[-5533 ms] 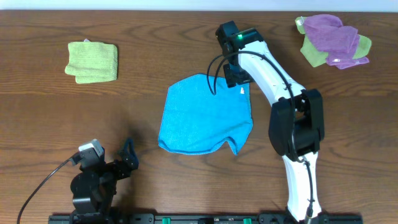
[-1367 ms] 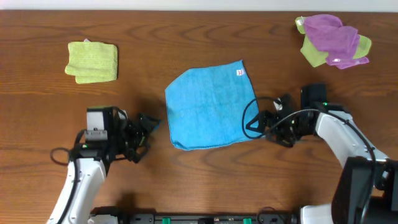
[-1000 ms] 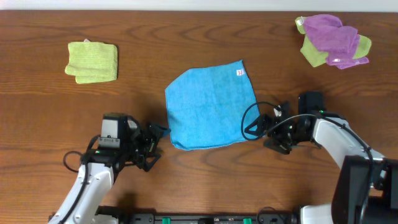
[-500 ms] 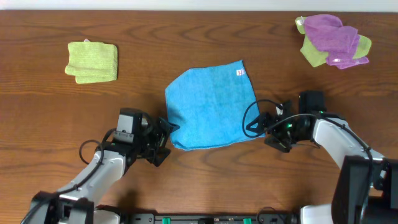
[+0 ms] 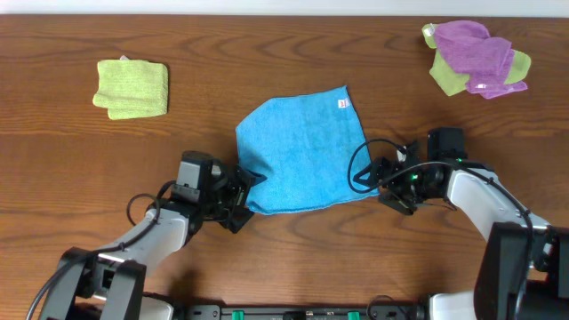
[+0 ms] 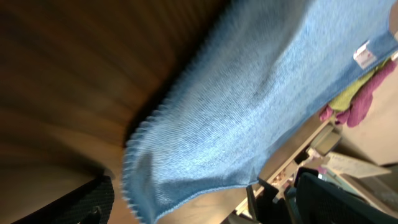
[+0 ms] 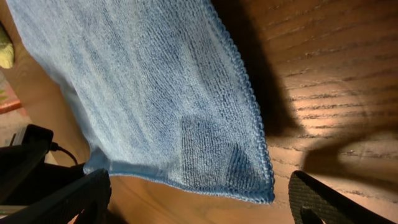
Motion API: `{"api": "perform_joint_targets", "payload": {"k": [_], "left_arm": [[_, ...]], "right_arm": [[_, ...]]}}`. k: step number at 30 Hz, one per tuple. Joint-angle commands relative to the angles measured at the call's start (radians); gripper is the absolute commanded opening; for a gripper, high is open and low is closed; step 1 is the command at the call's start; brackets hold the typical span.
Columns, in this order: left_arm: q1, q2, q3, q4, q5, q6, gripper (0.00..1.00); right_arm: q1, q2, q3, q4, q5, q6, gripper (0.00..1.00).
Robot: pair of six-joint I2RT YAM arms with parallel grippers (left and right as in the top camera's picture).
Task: Fold the cloth
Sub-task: 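Grasp the bottom corners with both grippers and lift them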
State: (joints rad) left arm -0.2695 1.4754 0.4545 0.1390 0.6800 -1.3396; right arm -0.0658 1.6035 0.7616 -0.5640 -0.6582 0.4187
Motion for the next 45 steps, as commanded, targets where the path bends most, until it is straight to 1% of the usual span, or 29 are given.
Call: {"api": "perform_joint_targets", "payload": {"k": [1,3,5,7,11,13,15,17,19,21,23,24,25,26,27,31,35,40,45], "left_arm": [[-0.028,0.050,-0.008,-0.003,-0.035,-0.018,0.95],[-0.032,0.063,-0.008,-0.003,-0.037,-0.019,0.96],[-0.032,0.072,-0.008,-0.003,-0.043,-0.018,1.00],[-0.032,0.074,-0.008,-0.003,-0.055,-0.016,1.00],[-0.032,0.075,-0.008,-0.002,-0.074,-0.013,0.78],[-0.032,0.075,-0.008,-0.003,-0.078,-0.006,0.73],[-0.032,0.075,-0.008,-0.003,-0.083,0.002,0.62],[-0.032,0.075,-0.008,-0.004,-0.086,0.014,0.39],[-0.032,0.075,-0.008,-0.004,-0.087,0.018,0.31],[-0.032,0.075,-0.008,-0.004,-0.087,0.029,0.24],[-0.032,0.075,-0.008,-0.005,-0.085,0.039,0.15],[-0.032,0.075,-0.008,-0.004,-0.084,0.043,0.10],[-0.032,0.075,-0.008,-0.004,-0.084,0.043,0.06],[-0.032,0.075,-0.008,-0.004,-0.084,0.046,0.06],[-0.032,0.075,-0.008,-0.003,-0.078,0.054,0.06],[-0.031,0.075,-0.008,-0.003,-0.077,0.102,0.06],[-0.027,0.075,-0.008,0.003,-0.050,0.116,0.06],[0.002,0.074,-0.007,0.008,0.043,0.186,0.06],[0.026,0.074,-0.007,0.007,0.136,0.225,0.06]], "right_arm": [[0.025,-0.008,-0.005,0.005,0.004,0.024,0.91],[0.042,-0.008,-0.005,0.016,0.019,0.040,0.91],[0.055,-0.008,-0.006,0.031,0.029,0.056,0.91],[0.064,-0.008,-0.006,0.041,0.030,0.061,0.91],[0.082,-0.008,-0.006,0.048,0.053,0.090,0.88],[0.090,-0.008,-0.010,0.049,0.057,0.090,0.88],[0.097,-0.008,-0.019,0.050,0.076,0.103,0.84],[0.101,-0.008,-0.032,0.056,0.090,0.113,0.77],[0.103,-0.008,-0.043,0.060,0.103,0.117,0.69],[0.106,-0.008,-0.052,0.069,0.119,0.119,0.51],[0.106,-0.008,-0.063,0.094,0.120,0.120,0.36],[0.106,-0.008,-0.068,0.107,0.121,0.124,0.27],[0.106,-0.008,-0.070,0.113,0.125,0.127,0.16],[0.106,-0.008,-0.070,0.117,0.132,0.127,0.04],[0.106,-0.008,-0.070,0.124,0.141,0.126,0.01],[0.106,-0.008,-0.070,0.153,0.150,0.116,0.01],[0.106,-0.008,-0.070,0.149,0.122,0.116,0.01],[0.114,-0.011,-0.070,0.105,0.077,0.115,0.01],[0.170,-0.068,-0.070,0.020,0.087,0.096,0.01]]}}
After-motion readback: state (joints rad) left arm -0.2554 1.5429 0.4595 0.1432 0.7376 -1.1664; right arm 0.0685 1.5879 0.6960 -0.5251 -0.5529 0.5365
